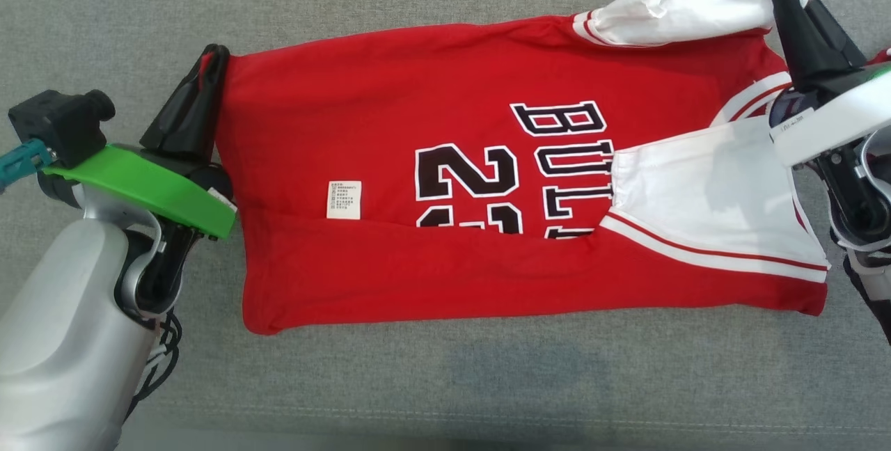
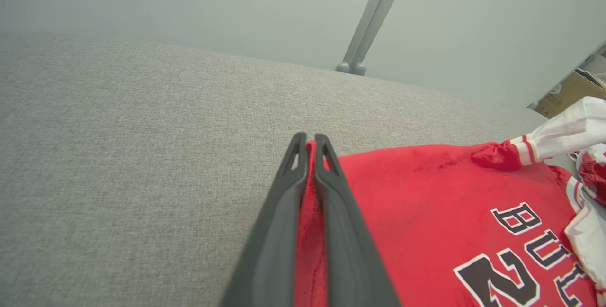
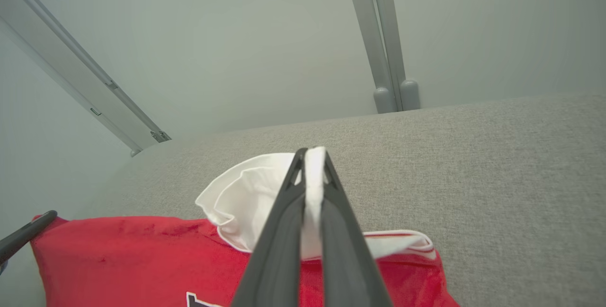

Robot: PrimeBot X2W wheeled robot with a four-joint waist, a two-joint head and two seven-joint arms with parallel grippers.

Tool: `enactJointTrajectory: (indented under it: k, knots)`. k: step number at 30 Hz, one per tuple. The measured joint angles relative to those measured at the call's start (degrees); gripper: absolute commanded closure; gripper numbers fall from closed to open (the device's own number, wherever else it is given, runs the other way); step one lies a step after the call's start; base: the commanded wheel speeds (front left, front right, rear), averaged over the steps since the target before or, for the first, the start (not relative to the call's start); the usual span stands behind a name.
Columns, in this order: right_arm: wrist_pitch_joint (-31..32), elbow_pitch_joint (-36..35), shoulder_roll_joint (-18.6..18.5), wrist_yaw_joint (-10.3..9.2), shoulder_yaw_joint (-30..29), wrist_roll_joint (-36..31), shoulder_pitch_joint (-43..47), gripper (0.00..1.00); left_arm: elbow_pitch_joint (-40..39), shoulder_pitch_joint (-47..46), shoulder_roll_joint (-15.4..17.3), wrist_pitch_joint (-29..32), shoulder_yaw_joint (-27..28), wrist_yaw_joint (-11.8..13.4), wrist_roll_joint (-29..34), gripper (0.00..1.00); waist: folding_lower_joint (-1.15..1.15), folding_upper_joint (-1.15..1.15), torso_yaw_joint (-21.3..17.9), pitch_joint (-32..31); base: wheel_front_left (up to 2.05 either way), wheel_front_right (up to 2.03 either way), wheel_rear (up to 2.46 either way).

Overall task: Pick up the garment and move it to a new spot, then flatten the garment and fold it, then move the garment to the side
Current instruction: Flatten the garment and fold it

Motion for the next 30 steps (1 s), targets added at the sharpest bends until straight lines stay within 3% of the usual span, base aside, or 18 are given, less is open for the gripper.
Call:
enactJointTrajectory:
  k: [5, 16, 30]
  knots:
    - [-1.7, -1.3, 0.3, -0.21, 0.0, 0.1, 5.2, 1.00, -0.4, 2.7, -0.3, -1.0, -1.0, 0.0, -0.1, 1.00, 0.00, 0.00, -0.1, -0.9, 0.00, 0.00, 0.00]
    - [-4.8, -4.6, 5.0, -1.74, 1.4, 2.3, 16.5, 1.00, 1.0, 9.5, -0.3, -2.5, 1.1, 0.0, -2.0, 1.00, 0.00, 0.00, -1.9, -3.2, 0.00, 0.00, 0.00]
    - [-7.0, -8.9, 5.2, -2.64, 0.8, 4.1, 23.6, 1.00, 0.6, 13.2, 0.1, -2.5, 3.2, 0.0, -2.1, 1.00, 0.00, 0.00, -4.3, -6.2, 0.00, 0.00, 0.00]
